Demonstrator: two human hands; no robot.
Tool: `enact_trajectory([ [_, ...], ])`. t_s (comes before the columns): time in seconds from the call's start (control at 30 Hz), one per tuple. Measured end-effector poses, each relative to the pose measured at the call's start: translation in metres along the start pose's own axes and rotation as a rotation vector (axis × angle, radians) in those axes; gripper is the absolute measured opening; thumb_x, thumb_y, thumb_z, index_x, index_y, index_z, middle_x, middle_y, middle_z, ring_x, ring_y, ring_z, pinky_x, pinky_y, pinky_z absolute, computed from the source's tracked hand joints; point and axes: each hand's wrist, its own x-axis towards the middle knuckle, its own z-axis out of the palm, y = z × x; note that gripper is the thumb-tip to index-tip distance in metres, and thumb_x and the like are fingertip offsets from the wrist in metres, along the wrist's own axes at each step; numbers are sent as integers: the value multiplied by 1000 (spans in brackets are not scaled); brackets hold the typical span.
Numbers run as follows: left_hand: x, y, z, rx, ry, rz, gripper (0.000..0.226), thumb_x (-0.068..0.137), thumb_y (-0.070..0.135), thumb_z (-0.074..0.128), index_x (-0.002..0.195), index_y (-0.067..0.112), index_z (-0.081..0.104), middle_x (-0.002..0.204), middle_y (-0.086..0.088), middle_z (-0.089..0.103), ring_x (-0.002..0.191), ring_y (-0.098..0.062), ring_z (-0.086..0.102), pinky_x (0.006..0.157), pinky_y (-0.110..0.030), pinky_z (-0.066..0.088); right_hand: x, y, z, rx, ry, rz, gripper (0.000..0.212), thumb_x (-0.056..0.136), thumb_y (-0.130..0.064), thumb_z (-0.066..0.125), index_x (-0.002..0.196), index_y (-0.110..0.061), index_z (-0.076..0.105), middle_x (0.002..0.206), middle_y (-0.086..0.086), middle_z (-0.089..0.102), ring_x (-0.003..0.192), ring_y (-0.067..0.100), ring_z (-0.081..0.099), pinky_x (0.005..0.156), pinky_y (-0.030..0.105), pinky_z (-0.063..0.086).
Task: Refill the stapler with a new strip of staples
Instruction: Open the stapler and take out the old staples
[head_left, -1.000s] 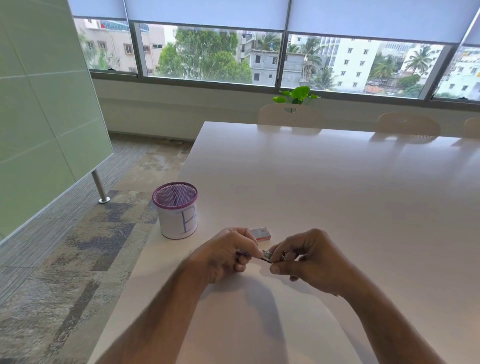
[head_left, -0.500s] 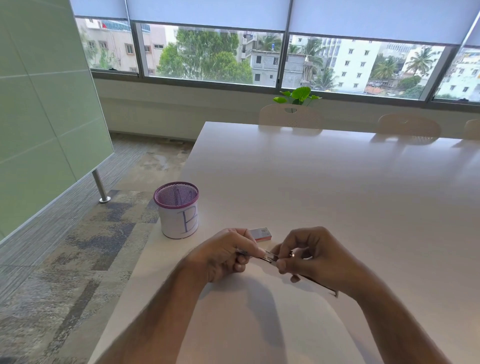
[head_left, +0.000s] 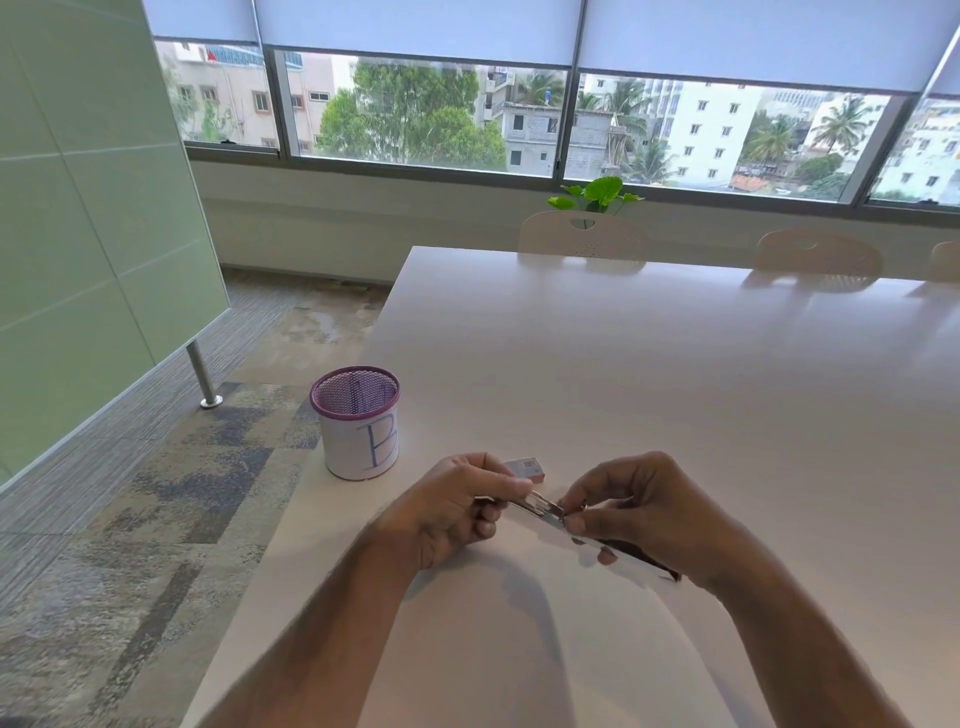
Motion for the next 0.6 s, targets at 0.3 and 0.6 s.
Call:
enact_trajectory([
  [0.3,2,-7,36,-545,334,132,36,96,41,56,94,7,65,63,-7,71,58,-22,70,63,-36,54,4,4,21,-147,251,-20,18,67,-11,89,70,-27,80,74,15,77,55,19,65,47,32,56],
  [0.6,-4,-9,48,-931,315,269,57,102,54,32,104,7,63,69,-13,71,67,-28,70,78,-43,55,-1,3,59,-718,378,-582,36,65,2,80,81,-31,79,101,-12,77,80,14,72,66,26,59],
])
